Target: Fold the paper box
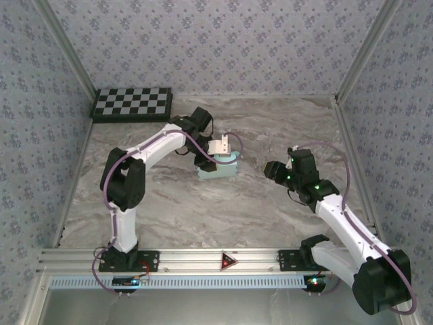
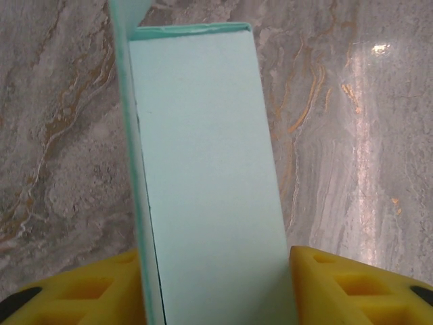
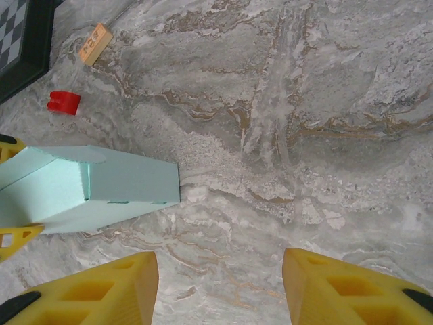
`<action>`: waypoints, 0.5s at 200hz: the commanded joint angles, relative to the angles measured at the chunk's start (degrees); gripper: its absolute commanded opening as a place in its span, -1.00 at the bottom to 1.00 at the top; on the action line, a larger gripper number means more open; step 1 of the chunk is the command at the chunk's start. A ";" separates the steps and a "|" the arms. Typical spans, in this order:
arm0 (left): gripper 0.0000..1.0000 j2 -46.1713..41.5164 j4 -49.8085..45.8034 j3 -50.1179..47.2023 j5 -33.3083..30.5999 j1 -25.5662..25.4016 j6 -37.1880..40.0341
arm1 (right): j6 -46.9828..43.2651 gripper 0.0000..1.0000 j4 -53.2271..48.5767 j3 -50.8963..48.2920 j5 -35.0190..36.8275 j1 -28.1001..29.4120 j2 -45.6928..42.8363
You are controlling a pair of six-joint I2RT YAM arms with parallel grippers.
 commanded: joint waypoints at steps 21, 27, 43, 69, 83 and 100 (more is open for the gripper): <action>0.04 1.26 -4.11 2.11 8.97 0.28 7.30 | -0.76 0.06 -1.62 -0.86 0.32 -0.47 -1.26; 0.05 1.35 -4.26 2.35 9.02 0.14 7.31 | -0.77 0.06 -1.66 -0.85 0.32 -0.47 -1.43; 0.08 1.44 -4.27 2.65 8.86 0.22 7.52 | -0.92 0.07 -1.76 -0.84 0.23 -0.47 -1.45; 0.23 1.10 -2.75 3.57 6.98 0.22 3.38 | -1.45 0.07 -1.60 -0.51 -0.23 -0.60 -1.18; 0.28 0.86 -2.48 4.91 5.36 0.10 0.40 | -1.96 0.08 -1.57 -0.13 -0.38 -0.57 -0.77; 0.33 -0.10 -2.07 5.90 4.45 -0.10 -2.05 | -3.28 0.08 -1.74 0.66 -0.85 -0.71 -0.06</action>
